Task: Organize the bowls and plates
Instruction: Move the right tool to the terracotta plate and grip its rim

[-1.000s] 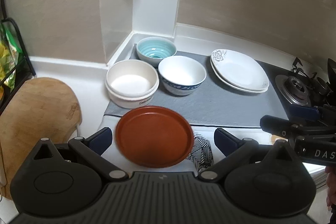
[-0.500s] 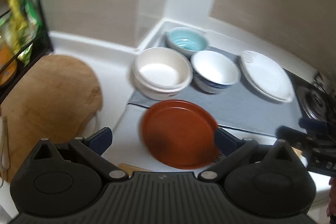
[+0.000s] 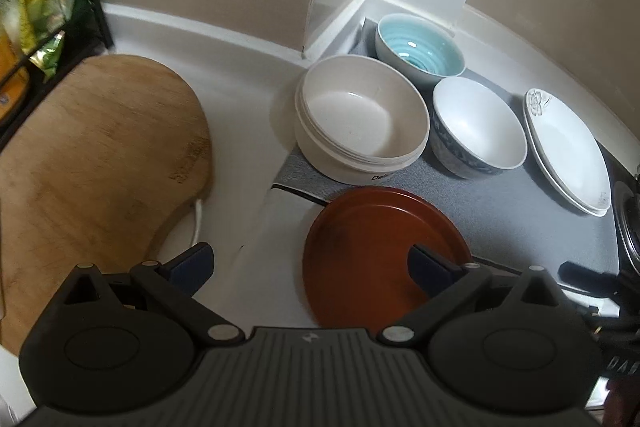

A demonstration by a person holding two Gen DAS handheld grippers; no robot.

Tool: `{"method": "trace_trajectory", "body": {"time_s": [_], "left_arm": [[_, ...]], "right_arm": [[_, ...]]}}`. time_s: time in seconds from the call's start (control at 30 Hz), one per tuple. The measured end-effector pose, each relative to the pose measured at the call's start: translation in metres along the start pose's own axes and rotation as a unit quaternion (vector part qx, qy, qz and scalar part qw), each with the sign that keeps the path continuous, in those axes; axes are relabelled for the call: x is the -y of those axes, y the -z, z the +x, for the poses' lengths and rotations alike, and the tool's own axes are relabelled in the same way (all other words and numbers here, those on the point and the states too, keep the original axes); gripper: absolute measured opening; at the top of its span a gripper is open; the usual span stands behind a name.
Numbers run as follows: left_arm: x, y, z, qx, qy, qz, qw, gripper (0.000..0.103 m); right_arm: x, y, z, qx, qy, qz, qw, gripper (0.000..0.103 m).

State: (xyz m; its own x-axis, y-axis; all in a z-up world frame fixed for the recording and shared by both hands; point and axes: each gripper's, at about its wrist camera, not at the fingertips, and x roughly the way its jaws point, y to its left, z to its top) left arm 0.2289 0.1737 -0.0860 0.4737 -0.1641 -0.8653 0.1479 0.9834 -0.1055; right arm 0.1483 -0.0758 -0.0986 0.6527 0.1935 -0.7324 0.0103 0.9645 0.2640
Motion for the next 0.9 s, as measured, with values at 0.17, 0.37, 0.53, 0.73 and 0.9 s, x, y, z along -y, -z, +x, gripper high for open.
{"method": "trace_trajectory", "body": {"time_s": [0.17,0.37,0.53,0.73,0.9], "left_arm": [[-0.001,-0.01,0.022,-0.031,0.007,-0.001,0.9995,0.103],[-0.001,-0.013,0.039,-0.059,0.012,0.022,0.9979,0.103],[-0.001,-0.013,0.049,-0.073,0.022,0.029,0.9966,0.103],[0.003,-0.011,0.06,-0.088,0.016,0.024,0.9957,0.103],[0.005,-0.012,0.064,-0.093,0.01,0.034,0.995,0.103]], "right_arm": [[0.002,0.001,0.021,-0.025,-0.004,0.01,1.0,0.084],[0.005,0.005,0.038,-0.046,-0.001,0.049,0.998,0.084],[0.003,0.005,0.05,-0.057,-0.001,0.066,0.996,0.084],[-0.002,0.003,0.065,-0.09,-0.007,0.051,0.995,0.086],[-0.008,0.003,0.069,-0.089,-0.009,0.04,0.995,0.09]]}}
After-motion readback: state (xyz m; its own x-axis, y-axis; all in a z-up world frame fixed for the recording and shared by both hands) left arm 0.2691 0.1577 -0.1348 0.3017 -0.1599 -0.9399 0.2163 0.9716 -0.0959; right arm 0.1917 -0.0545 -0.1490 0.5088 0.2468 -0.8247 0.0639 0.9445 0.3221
